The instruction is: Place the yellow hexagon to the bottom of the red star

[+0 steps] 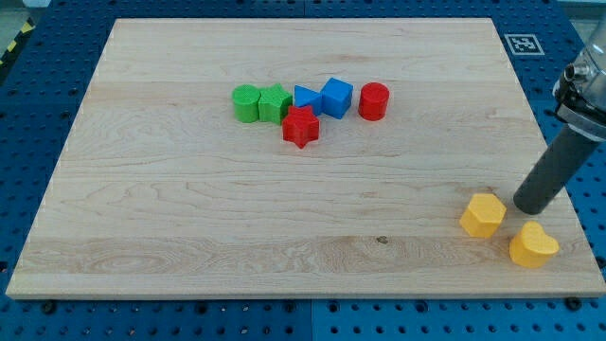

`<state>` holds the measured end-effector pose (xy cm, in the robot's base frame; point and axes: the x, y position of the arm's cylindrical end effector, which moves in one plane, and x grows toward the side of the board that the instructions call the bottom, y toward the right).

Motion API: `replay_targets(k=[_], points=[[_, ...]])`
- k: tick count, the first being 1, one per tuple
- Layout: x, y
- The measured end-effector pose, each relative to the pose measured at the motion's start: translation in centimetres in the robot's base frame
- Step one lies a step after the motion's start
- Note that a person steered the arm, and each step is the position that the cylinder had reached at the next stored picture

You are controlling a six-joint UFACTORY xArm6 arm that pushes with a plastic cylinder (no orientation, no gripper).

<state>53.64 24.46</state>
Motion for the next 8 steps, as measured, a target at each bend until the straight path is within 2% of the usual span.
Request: replay_targets(k=[1,3,5,8], points=[[0.8,-1.4],[0.8,-12.9],[1.4,-11.1],[4.6,-11.3]])
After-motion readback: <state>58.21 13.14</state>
